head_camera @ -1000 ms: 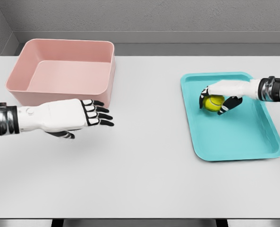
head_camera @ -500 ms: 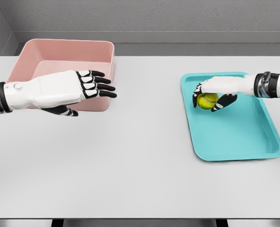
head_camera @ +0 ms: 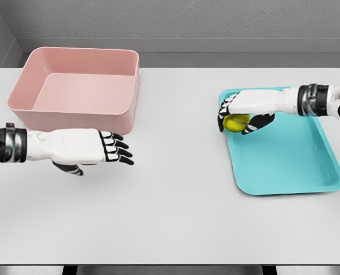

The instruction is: Put the tennis from the blue tray into the pink basket with both arms

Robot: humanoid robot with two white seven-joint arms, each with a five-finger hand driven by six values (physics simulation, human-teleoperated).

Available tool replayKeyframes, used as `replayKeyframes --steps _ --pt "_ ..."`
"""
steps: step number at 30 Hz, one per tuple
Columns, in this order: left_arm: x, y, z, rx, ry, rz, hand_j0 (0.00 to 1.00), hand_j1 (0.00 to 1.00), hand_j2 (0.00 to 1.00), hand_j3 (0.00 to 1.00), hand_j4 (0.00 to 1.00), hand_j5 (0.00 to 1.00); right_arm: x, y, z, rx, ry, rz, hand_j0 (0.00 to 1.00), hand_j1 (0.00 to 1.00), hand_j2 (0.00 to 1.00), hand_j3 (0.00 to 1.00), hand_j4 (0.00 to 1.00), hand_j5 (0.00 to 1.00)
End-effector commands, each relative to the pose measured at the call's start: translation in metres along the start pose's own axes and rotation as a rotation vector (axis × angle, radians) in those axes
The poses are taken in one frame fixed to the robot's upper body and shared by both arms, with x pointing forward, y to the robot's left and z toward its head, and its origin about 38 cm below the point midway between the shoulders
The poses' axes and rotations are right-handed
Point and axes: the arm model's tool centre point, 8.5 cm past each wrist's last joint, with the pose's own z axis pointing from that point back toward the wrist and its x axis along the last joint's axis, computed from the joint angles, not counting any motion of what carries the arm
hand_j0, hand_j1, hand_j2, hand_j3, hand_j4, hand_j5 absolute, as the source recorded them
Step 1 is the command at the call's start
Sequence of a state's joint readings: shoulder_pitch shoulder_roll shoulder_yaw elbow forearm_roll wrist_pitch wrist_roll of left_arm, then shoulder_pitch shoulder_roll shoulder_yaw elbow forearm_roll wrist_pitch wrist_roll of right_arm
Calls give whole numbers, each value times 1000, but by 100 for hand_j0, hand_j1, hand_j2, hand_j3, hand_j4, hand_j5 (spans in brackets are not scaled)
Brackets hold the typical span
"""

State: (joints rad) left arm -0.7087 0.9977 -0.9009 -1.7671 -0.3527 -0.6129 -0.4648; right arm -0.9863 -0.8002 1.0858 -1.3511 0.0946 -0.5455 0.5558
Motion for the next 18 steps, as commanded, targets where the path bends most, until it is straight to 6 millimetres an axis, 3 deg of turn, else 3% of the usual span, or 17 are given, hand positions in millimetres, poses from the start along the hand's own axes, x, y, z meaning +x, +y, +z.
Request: replayKeyframes --steps 1,10,18 --pt "1 2 -4 9 -9 2 100 100 100 100 100 100 10 -4 -4 -8 -30 12 49 49 49 49 49 49" --pt "7 -3 -17 -23 -41 11 100 100 100 100 100 100 40 -14 -20 -20 -120 63 49 49 49 49 49 49" --pt "8 -6 -18 -25 -46 17 100 100 100 100 100 100 69 -22 -53 -35 -221 83 49 49 49 49 49 49"
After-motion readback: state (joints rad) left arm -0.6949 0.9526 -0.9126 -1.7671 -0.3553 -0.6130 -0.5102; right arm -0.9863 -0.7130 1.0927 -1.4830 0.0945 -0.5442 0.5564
